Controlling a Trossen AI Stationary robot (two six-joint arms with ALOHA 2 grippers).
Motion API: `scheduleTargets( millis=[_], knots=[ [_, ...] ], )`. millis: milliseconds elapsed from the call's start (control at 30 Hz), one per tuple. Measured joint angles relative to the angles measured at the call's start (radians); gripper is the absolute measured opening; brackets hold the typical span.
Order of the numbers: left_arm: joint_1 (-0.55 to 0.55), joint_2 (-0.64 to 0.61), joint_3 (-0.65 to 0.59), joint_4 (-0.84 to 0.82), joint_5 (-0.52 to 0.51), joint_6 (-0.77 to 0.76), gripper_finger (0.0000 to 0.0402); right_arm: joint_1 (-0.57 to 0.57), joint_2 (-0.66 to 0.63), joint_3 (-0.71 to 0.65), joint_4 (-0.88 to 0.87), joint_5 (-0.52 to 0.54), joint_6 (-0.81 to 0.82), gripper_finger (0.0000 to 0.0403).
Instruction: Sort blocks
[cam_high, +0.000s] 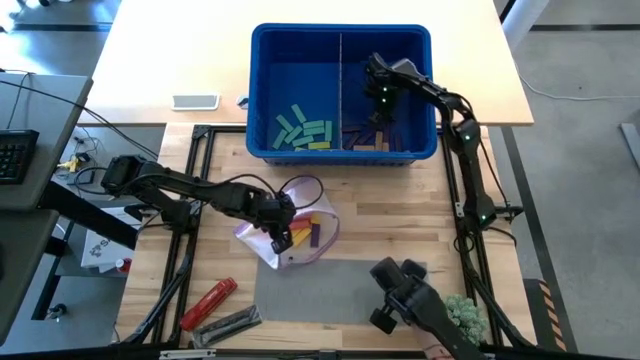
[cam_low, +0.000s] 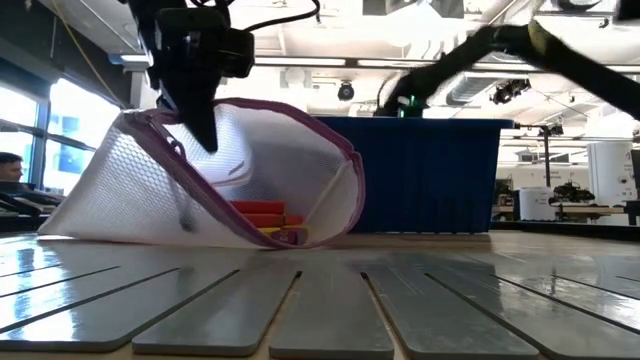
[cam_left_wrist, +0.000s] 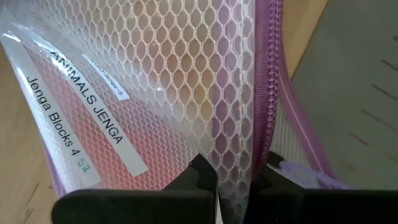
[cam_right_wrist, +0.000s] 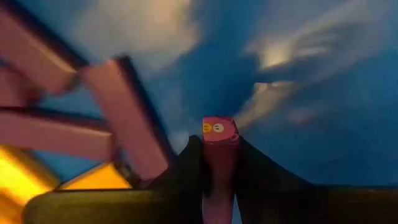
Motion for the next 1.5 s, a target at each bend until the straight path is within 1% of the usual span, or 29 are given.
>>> scheduleTargets(
  millis=[100,300,367,433,567,667,767,867,933,1033,1100,1200,1333,1500],
  knots=[
    [0.008,0.0,0.0,0.001,0.001,-0.03,0.0,0.011,-0.077,0.001,0.012,-0.003,-0.015,0.0038],
    [0.021,0.0,0.0,0.027,0.0,-0.042,0.0,0.02,-0.236,0.001,0.052,-0.109,-0.011,0.0038],
    [0.026,0.0,0.0,0.054,-0.001,-0.057,0.0,0.028,-0.294,0.001,0.07,-0.192,-0.026,0.0038],
    [0.027,0.0,0.0,0.072,-0.003,-0.064,0.0,0.04,-0.353,0.001,0.084,-0.313,-0.06,0.0038],
    [0.027,0.0,0.0,0.079,-0.013,-0.064,0.0,0.099,-0.474,0.003,0.087,-0.49,-0.135,0.0038],
    [0.027,0.0,0.0,0.081,-0.033,-0.061,0.0,0.173,-0.551,0.003,0.079,-0.616,-0.168,0.0038],
    [0.027,0.0,0.0,0.094,-0.034,-0.022,0.0,0.279,-0.609,0.003,0.083,-0.694,-0.112,0.0038],
    [0.024,0.0,0.0,0.113,-0.026,0.029,0.0,0.417,-0.656,0.003,0.074,-0.677,-0.031,0.0038],
    [0.023,0.0,0.0,0.112,-0.026,0.031,0.0,0.519,-0.682,0.003,0.066,-0.615,0.028,0.0038],
    [0.025,0.0,0.0,0.114,-0.026,0.031,0.0,0.666,-0.717,0.003,0.065,-0.495,0.105,0.0038],
    [0.026,0.0,0.0,0.123,-0.026,0.023,0.0,0.753,-0.733,0.003,0.067,-0.44,0.152,0.0038],
    [0.026,0.0,0.0,0.153,-0.027,0.008,0.0,0.857,-0.736,0.004,0.077,-0.4,0.197,0.0038],
    [0.025,0.0,0.0,0.204,-0.026,0.005,0.0,0.973,-0.708,0.004,0.104,-0.388,0.213,0.0038],
    [0.025,0.0,0.0,0.235,-0.016,-0.003,0.0,1.086,-0.637,0.004,0.082,-0.294,0.183,0.0038]
  ],
)
